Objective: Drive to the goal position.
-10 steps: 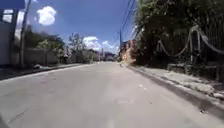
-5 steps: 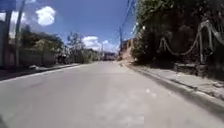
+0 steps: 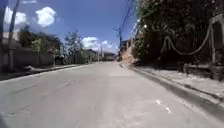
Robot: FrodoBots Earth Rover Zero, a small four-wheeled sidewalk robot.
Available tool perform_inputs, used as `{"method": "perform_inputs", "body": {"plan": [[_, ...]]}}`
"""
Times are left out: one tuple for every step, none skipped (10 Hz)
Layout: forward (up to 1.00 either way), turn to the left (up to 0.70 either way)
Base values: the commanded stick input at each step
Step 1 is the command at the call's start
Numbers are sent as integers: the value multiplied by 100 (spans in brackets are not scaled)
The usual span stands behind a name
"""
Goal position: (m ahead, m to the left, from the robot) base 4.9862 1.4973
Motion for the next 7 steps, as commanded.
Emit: {"method": "perform_inputs", "body": {"plan": [[85, 0], [85, -16], [85, -27], [85, -28], [85, -34], [85, -20], [85, 0]]}}
